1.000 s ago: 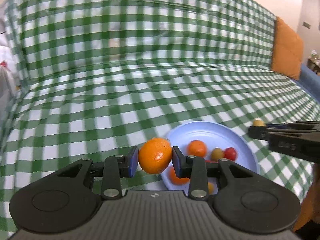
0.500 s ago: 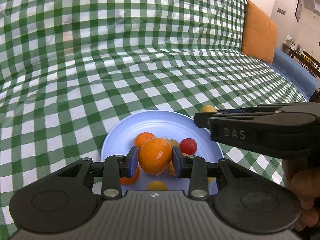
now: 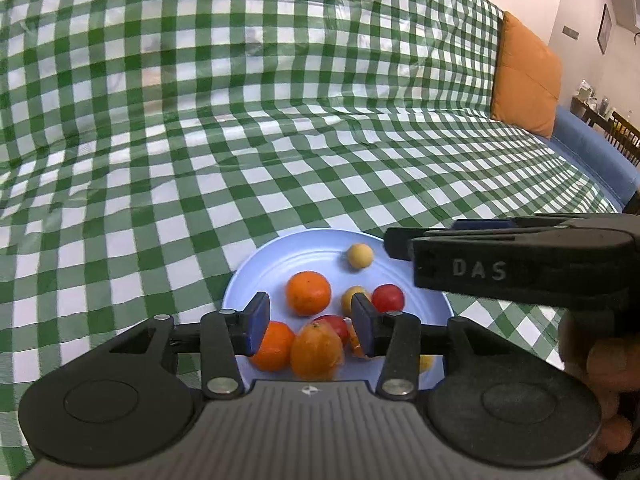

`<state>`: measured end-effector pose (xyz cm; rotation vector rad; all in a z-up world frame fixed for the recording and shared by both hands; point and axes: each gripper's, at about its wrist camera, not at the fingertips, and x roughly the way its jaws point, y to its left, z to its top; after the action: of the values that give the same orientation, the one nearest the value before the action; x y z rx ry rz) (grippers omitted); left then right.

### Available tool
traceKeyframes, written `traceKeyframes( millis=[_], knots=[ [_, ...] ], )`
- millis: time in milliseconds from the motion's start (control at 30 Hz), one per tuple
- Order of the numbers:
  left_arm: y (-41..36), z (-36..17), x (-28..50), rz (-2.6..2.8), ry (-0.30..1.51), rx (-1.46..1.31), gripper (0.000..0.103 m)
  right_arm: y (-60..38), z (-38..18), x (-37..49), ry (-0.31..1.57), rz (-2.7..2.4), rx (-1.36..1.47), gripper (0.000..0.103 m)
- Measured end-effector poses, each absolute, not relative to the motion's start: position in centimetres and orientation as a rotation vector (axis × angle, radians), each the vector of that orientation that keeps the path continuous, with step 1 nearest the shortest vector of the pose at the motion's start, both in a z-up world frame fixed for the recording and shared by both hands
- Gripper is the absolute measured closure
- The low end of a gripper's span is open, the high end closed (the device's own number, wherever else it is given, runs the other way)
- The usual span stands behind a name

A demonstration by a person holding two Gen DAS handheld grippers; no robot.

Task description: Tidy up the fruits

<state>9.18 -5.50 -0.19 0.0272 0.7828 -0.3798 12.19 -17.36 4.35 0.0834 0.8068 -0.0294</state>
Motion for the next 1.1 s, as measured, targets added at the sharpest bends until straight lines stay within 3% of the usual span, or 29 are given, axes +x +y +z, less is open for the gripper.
traceKeyframes(
  millis=[200, 500, 567, 767, 800, 833, 1100],
  knots=[
    [-4.6, 1.1, 6.7, -0.355, 0.726, 0.07, 0.037, -17.7, 5.2, 10.8, 0.786, -0.05, 0.074, 0.018],
    [-3.5, 3.1, 1.7, -0.278, 0.663, 0.09, 0.024, -18.5, 8.1, 6.5, 0.689, -0.068, 0.041, 0.001],
    [-3.2, 3.6, 0.1, -0.249, 0.648, 0.073, 0.017, -18.5, 8.7, 5.3, 0.677, -0.064, 0.03, 0.001],
    [-2.5, 4.1, -2.6, -0.198, 0.703, 0.03, 0.015, -18.5, 8.6, 1.0, 0.707, -0.056, 0.068, 0.001],
    [-2.5, 4.0, -2.5, -0.192, 0.72, 0.025, 0.013, -18.4, 8.3, 0.5, 0.716, -0.053, 0.063, 0.001],
    [-2.4, 3.7, -2.4, -0.184, 0.743, 0.023, 0.001, -18.3, 8.1, 0.2, 0.728, -0.05, 0.052, 0.001],
    [-1.7, 2.0, 0.1, -0.124, 0.856, -0.038, 0.0, -19.2, 6.9, 0.9, 0.778, -0.107, 0.064, 0.001]
  ],
)
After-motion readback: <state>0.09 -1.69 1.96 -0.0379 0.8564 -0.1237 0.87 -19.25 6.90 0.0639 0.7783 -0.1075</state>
